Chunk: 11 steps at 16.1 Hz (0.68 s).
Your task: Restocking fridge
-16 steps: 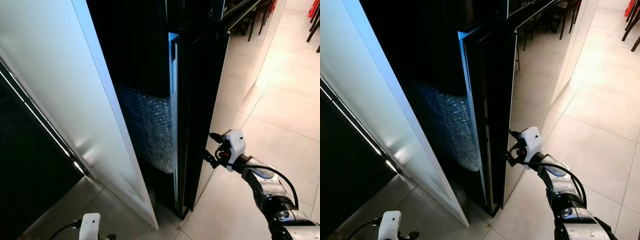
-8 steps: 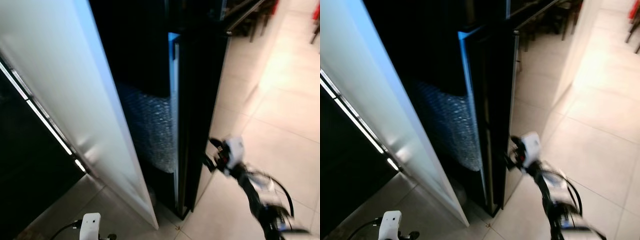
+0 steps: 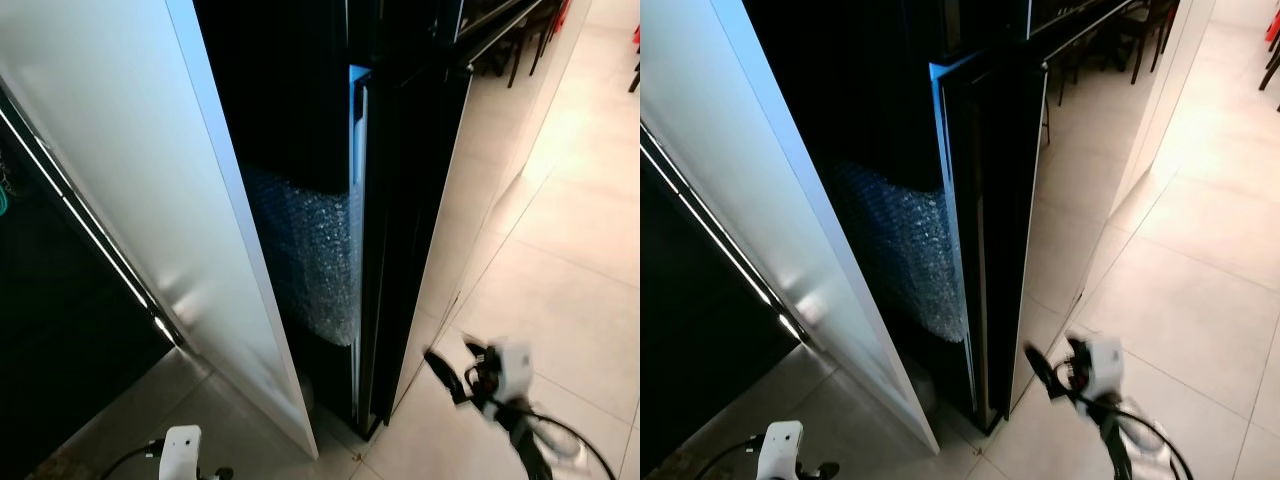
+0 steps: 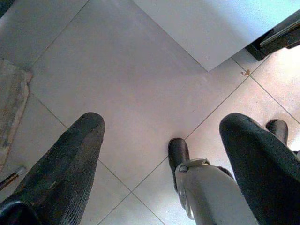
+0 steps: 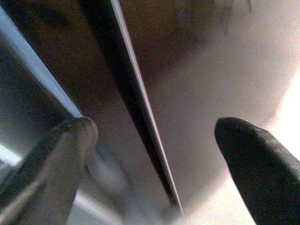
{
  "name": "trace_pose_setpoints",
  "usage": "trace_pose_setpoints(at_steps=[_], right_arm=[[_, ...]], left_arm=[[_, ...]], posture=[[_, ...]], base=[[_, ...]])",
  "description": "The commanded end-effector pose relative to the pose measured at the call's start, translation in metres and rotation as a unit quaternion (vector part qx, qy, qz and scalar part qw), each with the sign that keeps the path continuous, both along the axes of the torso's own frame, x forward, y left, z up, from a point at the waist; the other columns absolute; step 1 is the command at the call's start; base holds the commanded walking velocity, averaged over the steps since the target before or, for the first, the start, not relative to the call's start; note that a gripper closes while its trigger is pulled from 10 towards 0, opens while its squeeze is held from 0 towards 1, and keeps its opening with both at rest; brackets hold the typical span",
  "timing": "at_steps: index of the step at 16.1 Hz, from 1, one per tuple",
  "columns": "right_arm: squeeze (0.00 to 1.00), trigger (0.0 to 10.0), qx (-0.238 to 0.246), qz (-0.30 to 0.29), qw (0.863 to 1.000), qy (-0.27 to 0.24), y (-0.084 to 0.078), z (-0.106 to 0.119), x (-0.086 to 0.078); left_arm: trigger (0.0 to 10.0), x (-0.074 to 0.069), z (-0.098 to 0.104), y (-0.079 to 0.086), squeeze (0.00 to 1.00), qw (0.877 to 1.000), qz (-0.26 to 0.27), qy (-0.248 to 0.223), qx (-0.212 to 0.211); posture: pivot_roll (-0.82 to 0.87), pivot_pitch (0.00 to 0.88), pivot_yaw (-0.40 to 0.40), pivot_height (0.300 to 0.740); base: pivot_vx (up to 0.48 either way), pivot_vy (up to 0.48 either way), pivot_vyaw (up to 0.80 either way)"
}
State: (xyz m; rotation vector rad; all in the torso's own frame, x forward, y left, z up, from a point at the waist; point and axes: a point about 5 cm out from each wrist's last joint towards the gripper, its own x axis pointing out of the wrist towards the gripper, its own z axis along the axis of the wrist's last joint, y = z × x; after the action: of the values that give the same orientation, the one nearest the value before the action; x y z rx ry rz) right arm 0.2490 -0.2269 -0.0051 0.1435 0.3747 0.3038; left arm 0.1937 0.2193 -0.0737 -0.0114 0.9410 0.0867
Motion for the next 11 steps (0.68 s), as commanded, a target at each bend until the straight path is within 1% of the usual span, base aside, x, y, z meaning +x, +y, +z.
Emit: trace_pose_setpoints(at_steps=[1, 2, 3, 4, 5, 6, 7, 8, 9, 10, 11], right_arm=[[0.0, 10.0, -0.015, -0.016, 0.998, 0.06, 0.002, -0.019, -0.014], [0.0, 10.0, -0.05, -0.059, 0.983, 0.167, 0.007, -0.05, -0.042], [0.0, 10.0, -0.066, -0.074, 0.972, 0.213, 0.014, -0.064, -0.058], [0.0, 10.0, -0.079, -0.073, 0.966, 0.235, 0.019, -0.071, -0.067], [0.0, 10.0, -0.095, -0.062, 0.962, 0.249, 0.024, -0.076, -0.074], [0.0, 10.0, -0.094, -0.081, 0.955, 0.269, 0.028, -0.081, -0.083], [0.0, 10.0, -0.121, -0.071, 0.949, 0.282, 0.033, -0.086, -0.091], [0.0, 10.0, -0.128, -0.066, 0.948, 0.284, 0.035, -0.087, -0.092], [0.0, 10.0, -0.154, -0.05, 0.948, 0.275, 0.038, -0.087, -0.092], [0.0, 10.0, -0.167, -0.039, 0.948, 0.269, 0.038, -0.087, -0.092], [0.0, 10.0, -0.168, -0.044, 0.95, 0.26, 0.035, -0.085, -0.089]], left_arm=[[10.0, -0.002, 0.0, 0.003, 0.0, 1.0, -0.003, 0.007, 0.006], [10.0, -0.001, 0.0, 0.004, 0.0, 1.0, -0.001, 0.006, 0.005], [10.0, -0.002, 0.0, 0.004, 0.0, 1.0, -0.003, 0.009, 0.006], [10.0, -0.002, -0.001, 0.003, 0.0, 1.0, -0.003, 0.01, 0.005], [10.0, -0.002, -0.001, 0.003, 0.0, 1.0, -0.005, 0.011, 0.004], [10.0, -0.002, -0.001, 0.003, 0.0, 1.0, -0.007, 0.012, 0.005], [10.0, -0.003, -0.001, 0.003, 0.0, 1.0, -0.012, 0.016, 0.009], [10.0, -0.003, -0.001, 0.003, 0.0, 1.0, -0.014, 0.018, 0.011], [10.0, -0.004, -0.002, 0.003, 0.0, 0.999, -0.02, 0.024, 0.018], [10.0, -0.005, -0.002, 0.003, 0.0, 0.999, -0.021, 0.027, 0.019], [10.0, -0.005, -0.003, 0.002, 0.0, 0.999, -0.023, 0.031, 0.019]], posture=[[-0.13, 0.01, 0.093, 0.74], [-0.13, 0.006, 0.094, 0.74], [-0.13, 0.001, 0.095, 0.74], [-0.13, 0.0, 0.094, 0.74], [-0.13, 0.0, 0.094, 0.74], [-0.12, 0.0, 0.092, 0.74], [-0.12, 0.0, 0.091, 0.74], [-0.12, 0.0, 0.091, 0.74], [-0.12, 0.0, 0.091, 0.74], [-0.12, 0.0, 0.09, 0.74], [-0.12, 0.0, 0.086, 0.74]], base=[[0.0, 0.0, 0.0], [0.0, 0.0, 0.0], [0.0, 0.0, 0.0], [0.0, 0.0, 0.0], [0.0, 0.0, 0.0], [0.0, 0.0, 0.0], [0.0, 0.0, 0.0], [0.0, 0.0, 0.0], [0.0, 0.0, 0.0], [0.0, 0.0, 0.0], [0.0, 0.0, 0.0]])
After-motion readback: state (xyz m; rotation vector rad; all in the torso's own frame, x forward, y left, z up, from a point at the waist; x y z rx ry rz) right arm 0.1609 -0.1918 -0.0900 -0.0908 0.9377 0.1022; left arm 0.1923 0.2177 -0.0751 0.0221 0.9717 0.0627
